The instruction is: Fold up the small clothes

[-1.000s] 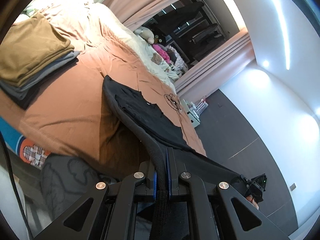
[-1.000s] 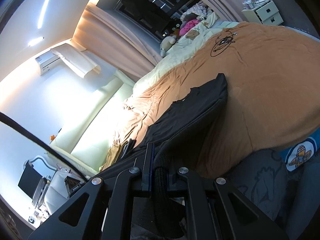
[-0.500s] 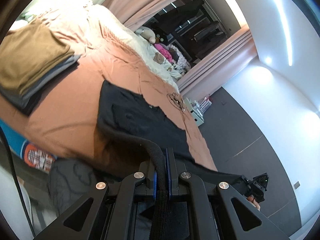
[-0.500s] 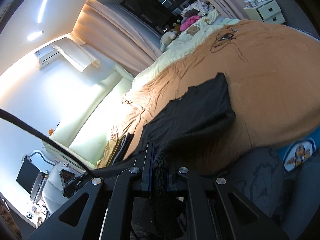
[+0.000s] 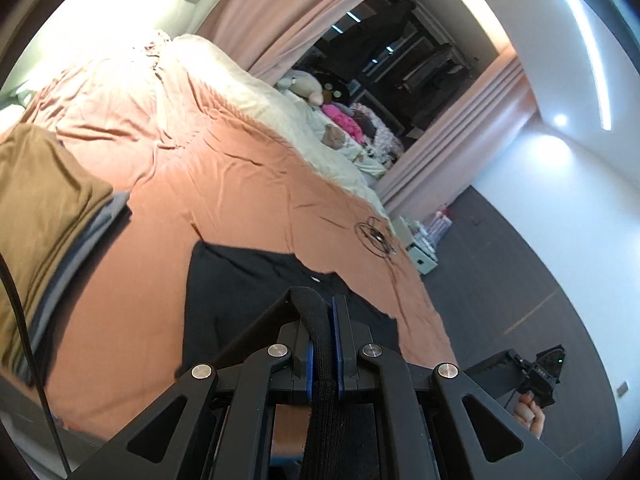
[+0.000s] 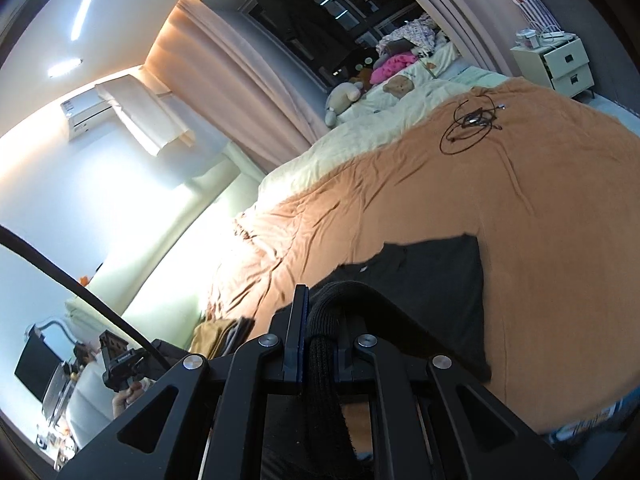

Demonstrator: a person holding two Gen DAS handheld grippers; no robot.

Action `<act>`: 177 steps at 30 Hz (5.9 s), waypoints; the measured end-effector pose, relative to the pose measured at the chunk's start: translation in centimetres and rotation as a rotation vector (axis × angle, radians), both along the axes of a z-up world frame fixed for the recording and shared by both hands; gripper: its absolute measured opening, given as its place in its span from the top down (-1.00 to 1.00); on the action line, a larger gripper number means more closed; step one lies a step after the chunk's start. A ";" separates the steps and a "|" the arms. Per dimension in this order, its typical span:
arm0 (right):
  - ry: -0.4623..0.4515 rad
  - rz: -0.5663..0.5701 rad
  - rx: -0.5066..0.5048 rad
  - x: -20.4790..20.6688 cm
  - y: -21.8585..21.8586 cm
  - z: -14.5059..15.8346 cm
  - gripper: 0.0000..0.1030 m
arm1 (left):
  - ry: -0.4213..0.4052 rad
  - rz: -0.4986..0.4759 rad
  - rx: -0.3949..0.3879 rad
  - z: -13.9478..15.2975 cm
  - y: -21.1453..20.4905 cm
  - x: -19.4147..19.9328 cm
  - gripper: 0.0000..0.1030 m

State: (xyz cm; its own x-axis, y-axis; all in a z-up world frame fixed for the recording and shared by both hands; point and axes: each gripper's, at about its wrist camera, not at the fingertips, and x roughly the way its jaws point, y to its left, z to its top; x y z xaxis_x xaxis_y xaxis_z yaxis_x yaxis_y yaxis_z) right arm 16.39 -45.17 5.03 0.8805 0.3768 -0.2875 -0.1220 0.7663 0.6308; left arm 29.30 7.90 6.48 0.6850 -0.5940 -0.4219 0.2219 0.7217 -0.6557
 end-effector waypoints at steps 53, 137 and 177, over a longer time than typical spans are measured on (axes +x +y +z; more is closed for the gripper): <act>0.480 -0.104 -0.261 31.5 3.3 -8.5 -0.19 | 0.386 -0.008 0.344 -18.0 -6.4 24.5 -0.63; 0.418 -0.179 -0.507 39.4 3.4 -6.9 0.92 | 0.147 -0.071 0.583 -15.4 -8.5 33.0 0.92; 0.377 -0.147 -0.608 26.6 15.0 -6.5 -0.37 | 0.283 -0.038 0.503 -17.0 -8.2 18.0 -0.02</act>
